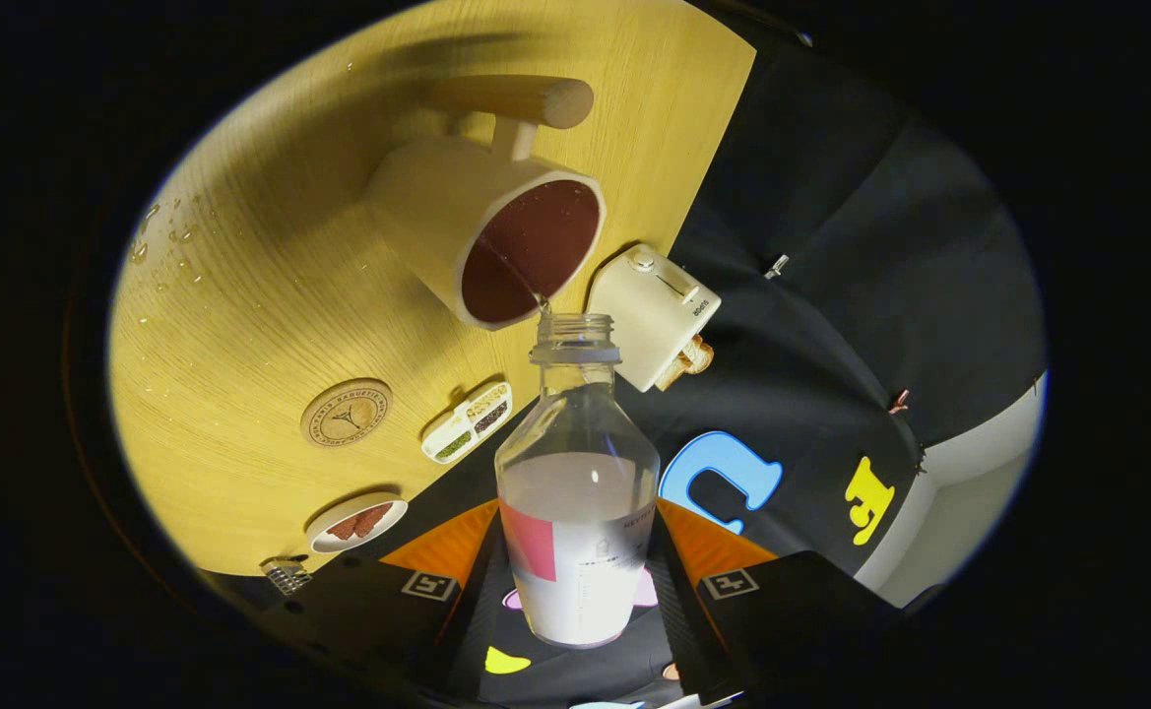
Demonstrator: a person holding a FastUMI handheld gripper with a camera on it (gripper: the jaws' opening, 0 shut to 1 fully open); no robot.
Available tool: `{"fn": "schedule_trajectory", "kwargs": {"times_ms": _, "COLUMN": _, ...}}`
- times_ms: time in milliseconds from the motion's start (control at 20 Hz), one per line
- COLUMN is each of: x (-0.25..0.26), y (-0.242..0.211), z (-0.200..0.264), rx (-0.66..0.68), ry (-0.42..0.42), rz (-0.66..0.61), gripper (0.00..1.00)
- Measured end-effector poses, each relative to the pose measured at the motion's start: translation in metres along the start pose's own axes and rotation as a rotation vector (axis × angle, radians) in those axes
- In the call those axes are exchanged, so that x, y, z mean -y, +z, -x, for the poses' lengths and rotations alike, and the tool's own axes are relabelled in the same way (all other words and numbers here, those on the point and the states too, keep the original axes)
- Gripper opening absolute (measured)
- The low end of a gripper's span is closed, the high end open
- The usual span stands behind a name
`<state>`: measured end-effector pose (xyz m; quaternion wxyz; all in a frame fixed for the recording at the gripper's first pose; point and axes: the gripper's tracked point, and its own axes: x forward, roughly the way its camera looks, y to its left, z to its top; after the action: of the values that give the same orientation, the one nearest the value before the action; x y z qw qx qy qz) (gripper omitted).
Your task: Take the bottle from table, then pour the juice into the cup, finally place the bottle on the coaster
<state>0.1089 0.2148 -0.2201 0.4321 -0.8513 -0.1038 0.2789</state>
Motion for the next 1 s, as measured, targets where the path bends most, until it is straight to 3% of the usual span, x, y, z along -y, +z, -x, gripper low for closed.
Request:
{"fn": "schedule_trajectory", "kwargs": {"times_ms": 500, "x": 0.007, "y": 0.005, "z": -0.001, "rx": 0.054, "ry": -0.036, "rz": 0.126, "gripper": 0.75}}
{"fn": "schedule_trajectory", "kwargs": {"times_ms": 1000, "x": 0.013, "y": 0.003, "z": -0.007, "rx": 0.063, "ry": -0.049, "rz": 0.138, "gripper": 0.75}}
